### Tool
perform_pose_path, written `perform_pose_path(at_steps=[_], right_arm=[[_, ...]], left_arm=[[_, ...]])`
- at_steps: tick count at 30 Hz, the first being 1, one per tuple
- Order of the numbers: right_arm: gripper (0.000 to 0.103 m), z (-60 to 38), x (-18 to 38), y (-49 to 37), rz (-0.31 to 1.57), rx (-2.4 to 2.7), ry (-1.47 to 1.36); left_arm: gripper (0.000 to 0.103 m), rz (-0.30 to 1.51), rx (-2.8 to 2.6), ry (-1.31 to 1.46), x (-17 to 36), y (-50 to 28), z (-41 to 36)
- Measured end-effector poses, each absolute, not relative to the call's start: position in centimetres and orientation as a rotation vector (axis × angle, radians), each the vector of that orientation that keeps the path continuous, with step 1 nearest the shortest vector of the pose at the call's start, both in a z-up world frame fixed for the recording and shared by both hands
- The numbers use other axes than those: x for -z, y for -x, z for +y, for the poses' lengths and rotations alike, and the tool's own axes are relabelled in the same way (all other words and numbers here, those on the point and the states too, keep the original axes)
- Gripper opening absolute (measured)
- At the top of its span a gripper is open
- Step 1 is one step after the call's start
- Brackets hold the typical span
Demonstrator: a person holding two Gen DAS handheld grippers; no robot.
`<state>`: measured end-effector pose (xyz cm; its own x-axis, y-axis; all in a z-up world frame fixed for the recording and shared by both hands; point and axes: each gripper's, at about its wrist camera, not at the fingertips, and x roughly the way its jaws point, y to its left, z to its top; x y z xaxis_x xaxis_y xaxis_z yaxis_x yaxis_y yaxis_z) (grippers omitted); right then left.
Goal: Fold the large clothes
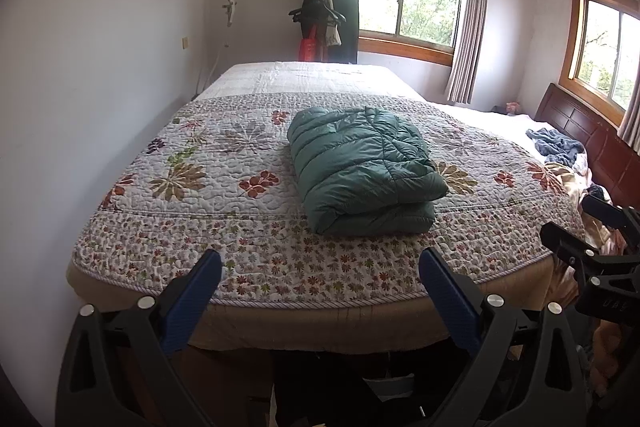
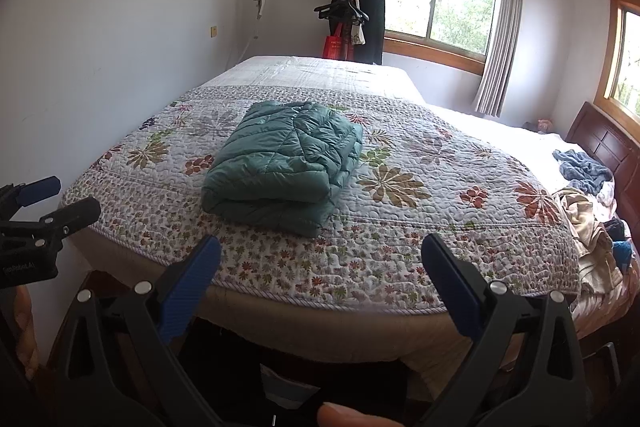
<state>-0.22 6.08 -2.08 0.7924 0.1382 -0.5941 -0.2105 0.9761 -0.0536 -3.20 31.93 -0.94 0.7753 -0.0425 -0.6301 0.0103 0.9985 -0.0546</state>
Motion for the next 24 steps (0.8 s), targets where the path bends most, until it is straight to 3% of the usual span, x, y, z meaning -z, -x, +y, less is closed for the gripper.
perform_pose_path(at_steps=[24], right_arm=[[0.100, 6.35, 2.39, 0.08, 0.634, -0.205, 0.112]], left_arm=[[0.099, 0.676, 0.023, 0.040, 0.82, 3.38, 31.84]])
